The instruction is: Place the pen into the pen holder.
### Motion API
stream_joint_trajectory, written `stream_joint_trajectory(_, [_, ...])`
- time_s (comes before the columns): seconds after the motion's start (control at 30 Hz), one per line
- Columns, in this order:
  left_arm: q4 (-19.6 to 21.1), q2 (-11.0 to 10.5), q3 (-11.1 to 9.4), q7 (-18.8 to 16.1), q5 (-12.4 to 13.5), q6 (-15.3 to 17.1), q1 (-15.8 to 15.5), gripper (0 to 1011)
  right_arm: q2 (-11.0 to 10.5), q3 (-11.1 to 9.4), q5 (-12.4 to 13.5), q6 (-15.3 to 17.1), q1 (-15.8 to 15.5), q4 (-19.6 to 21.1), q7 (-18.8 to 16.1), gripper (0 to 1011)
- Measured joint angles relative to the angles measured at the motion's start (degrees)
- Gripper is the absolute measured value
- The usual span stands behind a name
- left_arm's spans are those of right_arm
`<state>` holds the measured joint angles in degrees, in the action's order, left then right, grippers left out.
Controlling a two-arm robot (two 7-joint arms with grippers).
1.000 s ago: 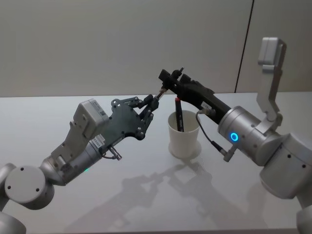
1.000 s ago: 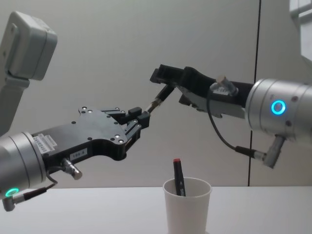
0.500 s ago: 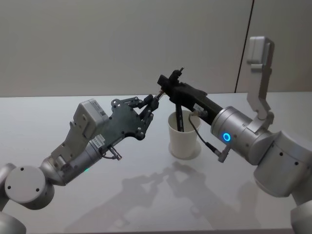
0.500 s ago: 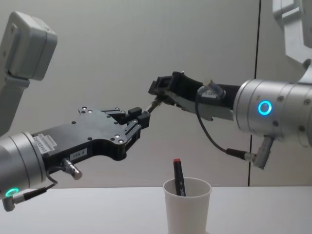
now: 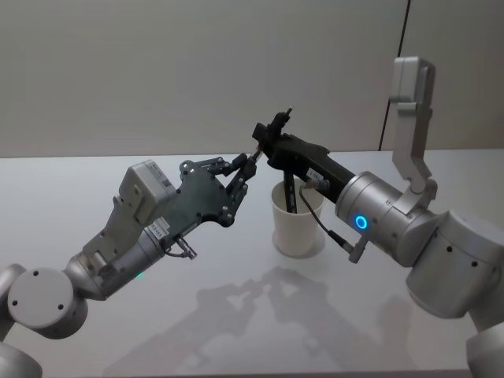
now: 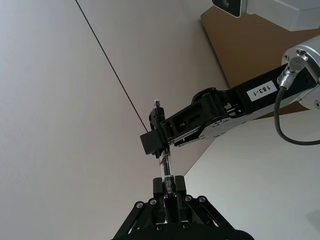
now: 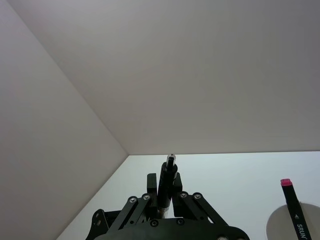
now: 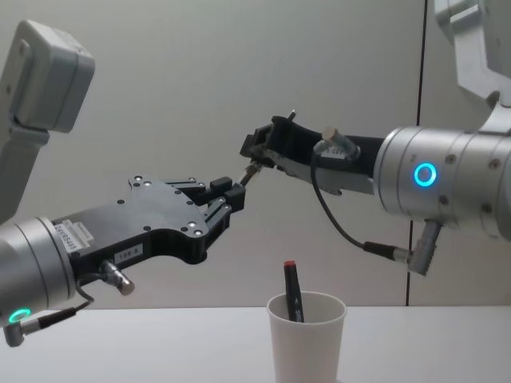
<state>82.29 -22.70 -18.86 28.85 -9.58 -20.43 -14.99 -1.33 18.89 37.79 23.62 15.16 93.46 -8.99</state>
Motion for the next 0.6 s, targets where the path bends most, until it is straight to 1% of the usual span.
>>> stream_joint_trajectory(0.43, [0.05,0.02,0.0,0.0,-0.05,-0.07,-0.01,148,-0.12,0.53,-0.41,-0.16,0.08,0.14,0.14,147])
stream_joint_trajectory(0.47, [0.05,0.02,0.0,0.0,-0.05,-0.08,-0.01,198,-0.15,0.53,-0.41,-0.17,0.08,0.14,0.15,146])
stream_joint_trajectory(0.5, [0.05,0.02,0.0,0.0,-0.05,-0.08,-0.01,210,-0.16,0.53,-0.41,-0.21,0.09,0.14,0.15,146])
stream_joint_trajectory(0.53, [0.05,0.01,0.0,0.0,-0.05,-0.08,-0.01,263,-0.16,0.55,-0.41,-0.22,0.1,0.14,0.15,145])
stream_joint_trajectory(0.6, [0.05,0.01,0.0,0.0,-0.05,-0.08,-0.01,302,-0.2,0.57,-0.41,-0.32,0.13,0.14,0.15,145])
